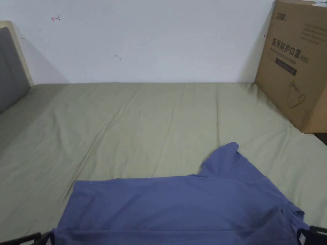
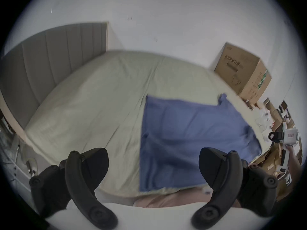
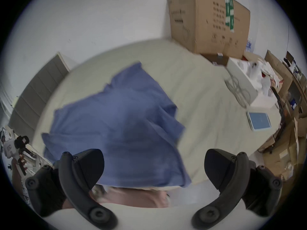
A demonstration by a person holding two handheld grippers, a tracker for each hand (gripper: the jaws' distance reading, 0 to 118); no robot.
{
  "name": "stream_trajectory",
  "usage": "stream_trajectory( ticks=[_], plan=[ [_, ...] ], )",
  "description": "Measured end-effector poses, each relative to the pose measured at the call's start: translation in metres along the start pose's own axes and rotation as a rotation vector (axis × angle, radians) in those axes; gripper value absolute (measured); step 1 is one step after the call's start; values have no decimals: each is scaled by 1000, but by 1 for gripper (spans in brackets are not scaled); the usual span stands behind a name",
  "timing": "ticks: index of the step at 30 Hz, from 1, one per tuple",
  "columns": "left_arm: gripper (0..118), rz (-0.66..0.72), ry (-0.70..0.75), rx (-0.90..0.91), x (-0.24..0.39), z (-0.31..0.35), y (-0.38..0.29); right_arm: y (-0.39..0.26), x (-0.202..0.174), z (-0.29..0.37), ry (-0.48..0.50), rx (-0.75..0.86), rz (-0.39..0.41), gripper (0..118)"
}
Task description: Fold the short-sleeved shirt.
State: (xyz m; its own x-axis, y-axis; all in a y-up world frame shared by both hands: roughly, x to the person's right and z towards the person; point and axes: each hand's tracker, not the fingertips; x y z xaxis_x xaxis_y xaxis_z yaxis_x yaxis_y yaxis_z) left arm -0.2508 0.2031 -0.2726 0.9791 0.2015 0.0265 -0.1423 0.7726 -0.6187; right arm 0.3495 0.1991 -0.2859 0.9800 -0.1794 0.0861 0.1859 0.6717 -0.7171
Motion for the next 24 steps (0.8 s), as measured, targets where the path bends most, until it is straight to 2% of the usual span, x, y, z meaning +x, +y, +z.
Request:
stream_trajectory(
  ticks=[1, 2, 3, 4, 5, 7, 8, 10, 12, 14, 16, 17, 18, 19, 20, 21, 24],
  plan=[
    [113, 3, -23, 31, 7, 4, 5, 4, -10, 7, 29, 81, -19, 114],
    [101, 13, -39, 76, 15, 11, 8, 5, -20, 19, 78, 168, -34, 96],
    [73, 4, -95, 153, 21, 17, 9, 6, -29, 29, 133, 247, -53, 58],
    [31, -6, -136, 210, 30, 25, 8, 8, -39, 37, 189, 302, -57, 3],
    [0, -43, -123, 255, 39, 28, 9, 9, -48, 36, 175, 329, -57, 0],
    [0, -130, -21, 291, 58, 27, 16, 11, -58, 42, 127, 387, -70, 0],
    [0, -142, -12, 303, 54, 22, 20, 17, -60, 41, 178, 387, -67, 0],
    [0, -89, -55, 255, 42, 2, 46, 28, -63, 37, 197, 370, -72, 0],
    [0, -43, -57, 119, 18, -38, 83, 37, -62, 31, 204, 352, -79, 0],
    [0, -56, -56, -138, -12, -104, 113, 45, -65, 18, 201, 313, -78, 0],
    [3, -80, -18, -260, -30, -163, 121, 46, -63, 5, 189, 279, -66, 0],
    [26, -103, 21, -281, -37, -189, 121, 46, -71, 0, 177, 255, -57, 0],
    [60, -120, 21, -276, -44, -211, 119, 45, -71, -7, 165, 220, -59, 0],
    [99, -127, 20, -304, -52, -237, 118, 44, -70, -14, 165, 186, -65, 0],
    [118, -110, 49, -322, -52, -252, 110, 43, -70, -21, 166, 157, -69, 0],
    [112, -124, 49, -316, -58, -263, 107, 41, -74, -24, 164, 133, -67, 0],
    [111, -91, -12, -355, -60, -300, 96, 40, -78, -40, 112, 84, -5, 0]
  ],
)
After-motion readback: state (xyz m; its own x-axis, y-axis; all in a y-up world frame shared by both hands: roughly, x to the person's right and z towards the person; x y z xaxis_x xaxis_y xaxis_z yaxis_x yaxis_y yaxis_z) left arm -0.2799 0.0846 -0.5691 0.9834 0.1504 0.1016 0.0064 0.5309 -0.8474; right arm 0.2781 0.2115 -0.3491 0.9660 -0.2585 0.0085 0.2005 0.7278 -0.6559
